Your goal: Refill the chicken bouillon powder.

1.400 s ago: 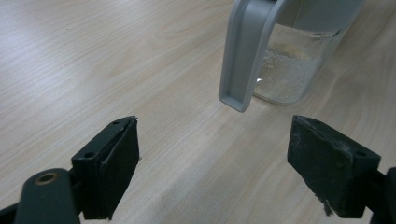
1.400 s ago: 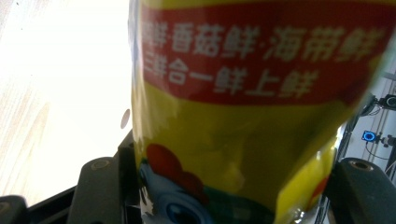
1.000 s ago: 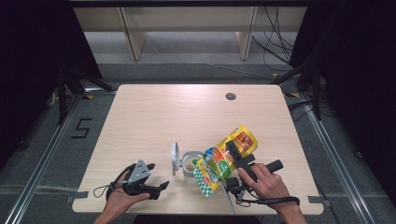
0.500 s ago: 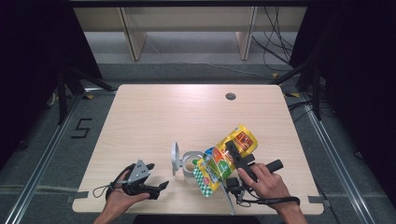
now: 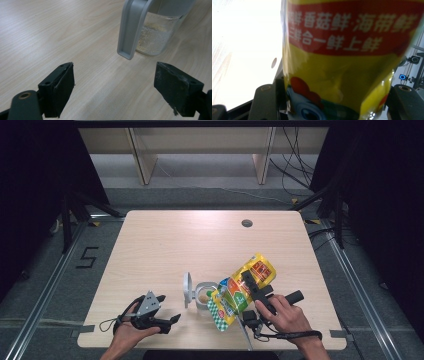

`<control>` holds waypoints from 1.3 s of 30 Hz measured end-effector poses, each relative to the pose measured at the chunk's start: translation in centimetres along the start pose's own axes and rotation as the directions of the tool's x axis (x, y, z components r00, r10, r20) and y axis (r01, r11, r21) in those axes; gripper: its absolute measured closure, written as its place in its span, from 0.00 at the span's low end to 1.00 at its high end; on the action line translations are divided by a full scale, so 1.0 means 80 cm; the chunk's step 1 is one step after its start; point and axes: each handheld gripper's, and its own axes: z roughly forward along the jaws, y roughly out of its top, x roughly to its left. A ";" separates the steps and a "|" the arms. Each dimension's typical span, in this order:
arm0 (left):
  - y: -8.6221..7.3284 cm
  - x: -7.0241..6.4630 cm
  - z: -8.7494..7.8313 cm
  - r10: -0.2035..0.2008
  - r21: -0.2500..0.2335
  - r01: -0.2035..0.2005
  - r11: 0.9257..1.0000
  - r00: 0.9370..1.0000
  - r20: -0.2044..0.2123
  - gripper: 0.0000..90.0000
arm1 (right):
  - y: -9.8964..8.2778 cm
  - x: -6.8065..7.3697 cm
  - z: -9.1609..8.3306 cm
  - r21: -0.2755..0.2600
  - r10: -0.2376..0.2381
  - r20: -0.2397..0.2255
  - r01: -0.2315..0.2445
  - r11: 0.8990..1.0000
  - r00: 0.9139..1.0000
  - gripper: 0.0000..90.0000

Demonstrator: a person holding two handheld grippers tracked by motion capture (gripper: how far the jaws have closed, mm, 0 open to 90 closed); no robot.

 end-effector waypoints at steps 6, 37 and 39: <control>-0.001 -0.001 0.000 -0.008 -0.002 0.008 1.000 1.000 -0.003 0.18 | 0.000 -0.002 0.000 -0.005 -0.010 0.016 0.010 1.000 1.000 0.43; 0.000 -0.001 0.002 0.012 -0.003 -0.012 1.000 1.000 -0.021 0.18 | -0.001 -0.003 -0.001 -0.012 -0.031 0.023 0.031 0.999 0.999 0.44; 0.000 0.000 -0.001 0.020 0.009 -0.020 1.000 1.000 -0.009 0.18 | -0.001 -0.008 -0.003 0.019 -0.101 0.008 0.101 0.995 0.995 0.44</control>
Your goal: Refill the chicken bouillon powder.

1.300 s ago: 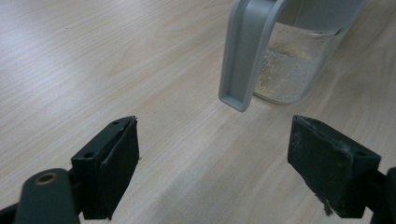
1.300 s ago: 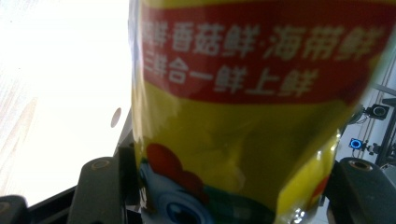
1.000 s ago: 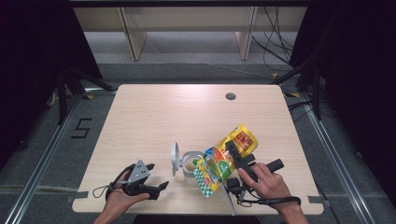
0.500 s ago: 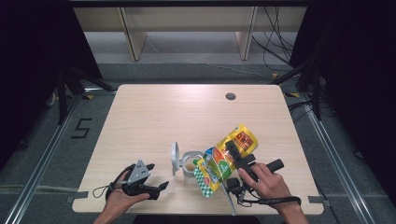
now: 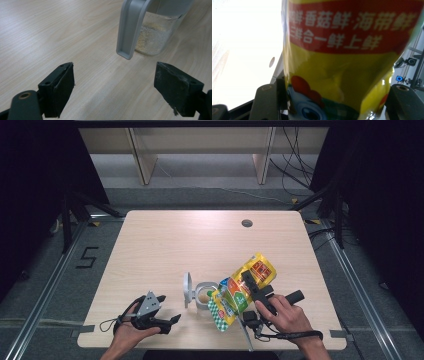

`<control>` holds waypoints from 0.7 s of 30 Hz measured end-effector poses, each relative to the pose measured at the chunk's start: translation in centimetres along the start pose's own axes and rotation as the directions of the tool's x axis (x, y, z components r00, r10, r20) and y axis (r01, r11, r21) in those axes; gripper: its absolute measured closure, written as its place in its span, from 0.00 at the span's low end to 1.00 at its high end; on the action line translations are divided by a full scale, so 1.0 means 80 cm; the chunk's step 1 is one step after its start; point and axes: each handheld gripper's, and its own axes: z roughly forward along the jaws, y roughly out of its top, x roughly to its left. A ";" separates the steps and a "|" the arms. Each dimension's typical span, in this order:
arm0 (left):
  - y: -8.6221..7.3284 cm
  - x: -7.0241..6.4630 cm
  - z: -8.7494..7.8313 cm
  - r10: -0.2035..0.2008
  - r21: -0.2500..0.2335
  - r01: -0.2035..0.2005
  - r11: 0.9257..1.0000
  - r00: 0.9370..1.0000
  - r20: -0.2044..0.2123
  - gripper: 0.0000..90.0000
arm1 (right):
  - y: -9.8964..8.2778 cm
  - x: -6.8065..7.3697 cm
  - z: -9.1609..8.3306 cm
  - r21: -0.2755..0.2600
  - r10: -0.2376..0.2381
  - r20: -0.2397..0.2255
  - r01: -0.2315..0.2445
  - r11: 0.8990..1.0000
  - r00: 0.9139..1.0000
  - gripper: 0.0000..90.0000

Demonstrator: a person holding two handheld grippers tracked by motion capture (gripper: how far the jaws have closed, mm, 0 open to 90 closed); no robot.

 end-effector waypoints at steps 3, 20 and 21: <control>0.000 0.000 0.002 -0.013 -0.006 0.013 1.000 1.000 0.006 0.18 | 0.005 0.004 -0.002 0.007 0.021 0.010 -0.021 1.000 1.000 0.45; 0.000 -0.001 0.001 -0.021 -0.011 0.021 1.000 1.000 -0.002 0.18 | 0.004 0.002 -0.002 -0.012 0.013 0.008 -0.013 1.000 1.000 0.48; 0.000 -0.001 0.001 -0.017 -0.011 0.017 1.000 1.000 0.006 0.18 | 0.004 0.002 -0.002 -0.011 0.012 0.007 -0.012 1.000 1.000 0.48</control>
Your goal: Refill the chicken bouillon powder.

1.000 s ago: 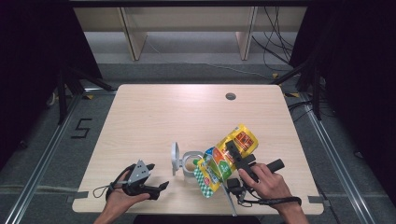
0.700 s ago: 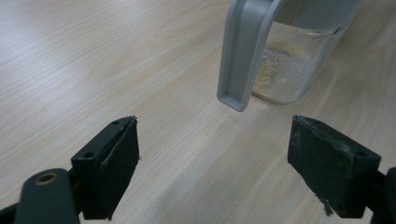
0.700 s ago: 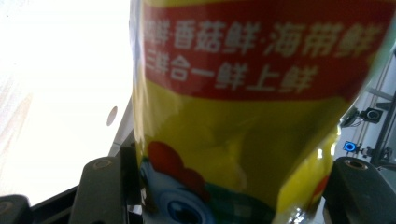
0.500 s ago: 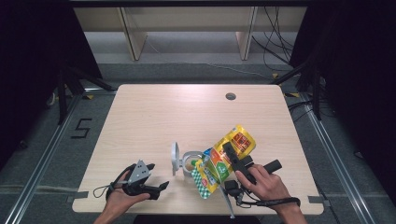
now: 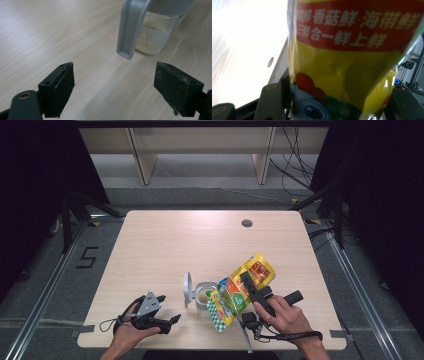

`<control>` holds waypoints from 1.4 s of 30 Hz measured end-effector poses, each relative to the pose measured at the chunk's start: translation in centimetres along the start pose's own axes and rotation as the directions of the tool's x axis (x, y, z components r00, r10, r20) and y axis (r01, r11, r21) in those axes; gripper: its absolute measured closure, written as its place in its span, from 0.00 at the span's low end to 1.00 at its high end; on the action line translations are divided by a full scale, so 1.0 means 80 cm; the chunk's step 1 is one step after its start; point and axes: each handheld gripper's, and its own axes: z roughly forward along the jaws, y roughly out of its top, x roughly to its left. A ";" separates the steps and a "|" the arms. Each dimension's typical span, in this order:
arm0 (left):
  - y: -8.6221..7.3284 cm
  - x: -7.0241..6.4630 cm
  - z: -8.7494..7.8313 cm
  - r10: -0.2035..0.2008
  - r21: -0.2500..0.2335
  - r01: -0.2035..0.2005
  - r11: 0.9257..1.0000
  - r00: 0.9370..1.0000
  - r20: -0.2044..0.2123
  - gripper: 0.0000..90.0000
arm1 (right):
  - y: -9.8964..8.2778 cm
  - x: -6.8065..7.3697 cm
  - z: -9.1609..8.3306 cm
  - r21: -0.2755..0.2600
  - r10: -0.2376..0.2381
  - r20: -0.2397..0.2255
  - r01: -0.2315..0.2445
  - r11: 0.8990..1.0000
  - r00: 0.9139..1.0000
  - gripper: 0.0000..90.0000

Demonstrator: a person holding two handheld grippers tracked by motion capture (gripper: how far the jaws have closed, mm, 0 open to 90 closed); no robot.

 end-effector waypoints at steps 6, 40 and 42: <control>0.000 0.000 0.000 -0.002 0.002 0.002 1.000 1.000 -0.004 0.18 | 0.000 0.002 -0.001 0.013 0.009 0.001 -0.009 1.000 1.000 0.48; -0.001 -0.002 -0.001 -0.026 0.001 0.026 1.000 1.000 0.000 0.18 | -0.007 -0.002 -0.003 0.015 -0.033 0.016 0.033 0.999 0.999 0.49; 0.000 0.000 -0.001 -0.006 -0.001 0.006 1.000 1.000 -0.002 0.18 | -0.007 -0.002 -0.003 0.012 -0.032 0.021 0.031 0.999 0.999 0.49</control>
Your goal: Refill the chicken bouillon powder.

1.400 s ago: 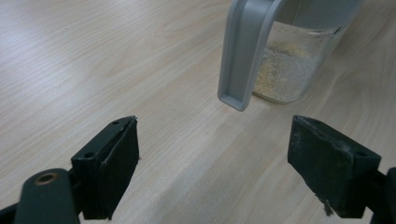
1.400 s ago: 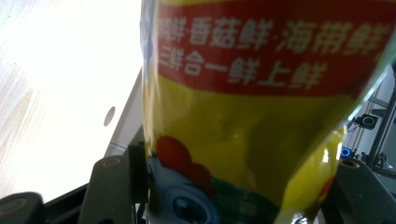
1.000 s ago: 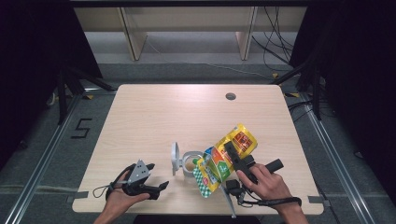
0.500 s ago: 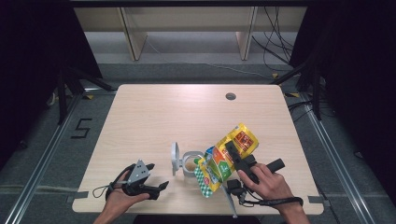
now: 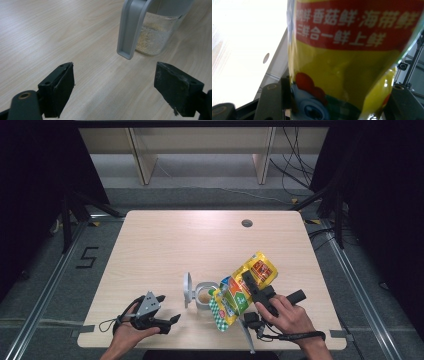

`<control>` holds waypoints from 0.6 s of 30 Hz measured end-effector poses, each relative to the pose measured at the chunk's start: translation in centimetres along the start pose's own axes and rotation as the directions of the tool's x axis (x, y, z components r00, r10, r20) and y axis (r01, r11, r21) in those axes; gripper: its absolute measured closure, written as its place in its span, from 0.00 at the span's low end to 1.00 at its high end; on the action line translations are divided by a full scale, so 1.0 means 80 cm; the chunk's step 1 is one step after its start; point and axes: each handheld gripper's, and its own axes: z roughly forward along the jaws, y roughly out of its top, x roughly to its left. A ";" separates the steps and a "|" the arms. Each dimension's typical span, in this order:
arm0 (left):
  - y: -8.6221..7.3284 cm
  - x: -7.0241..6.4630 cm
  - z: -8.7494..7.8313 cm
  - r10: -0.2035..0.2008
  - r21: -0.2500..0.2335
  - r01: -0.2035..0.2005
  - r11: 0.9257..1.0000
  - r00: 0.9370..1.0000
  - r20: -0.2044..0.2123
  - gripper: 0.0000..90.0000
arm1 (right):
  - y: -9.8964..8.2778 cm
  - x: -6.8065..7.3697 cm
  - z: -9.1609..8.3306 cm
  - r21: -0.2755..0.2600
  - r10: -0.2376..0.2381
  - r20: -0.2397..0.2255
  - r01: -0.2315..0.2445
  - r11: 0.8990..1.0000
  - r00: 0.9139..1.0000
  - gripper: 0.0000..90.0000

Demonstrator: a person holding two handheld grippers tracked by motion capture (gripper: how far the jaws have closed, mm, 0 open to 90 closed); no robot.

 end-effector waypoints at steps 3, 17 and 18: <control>0.000 0.000 0.000 0.008 0.002 -0.008 1.000 1.000 -0.002 0.18 | 0.000 0.000 0.000 0.001 -0.007 -0.001 0.007 1.000 1.000 0.49; 0.000 0.001 0.000 0.005 0.000 -0.005 1.000 1.000 -0.002 0.18 | 0.000 -0.001 -0.001 -0.004 -0.013 0.001 0.013 1.000 1.000 0.49; 0.000 0.000 0.000 0.003 -0.003 -0.003 1.000 1.000 -0.004 0.18 | 0.000 -0.001 -0.001 -0.005 -0.013 0.001 0.013 1.000 1.000 0.49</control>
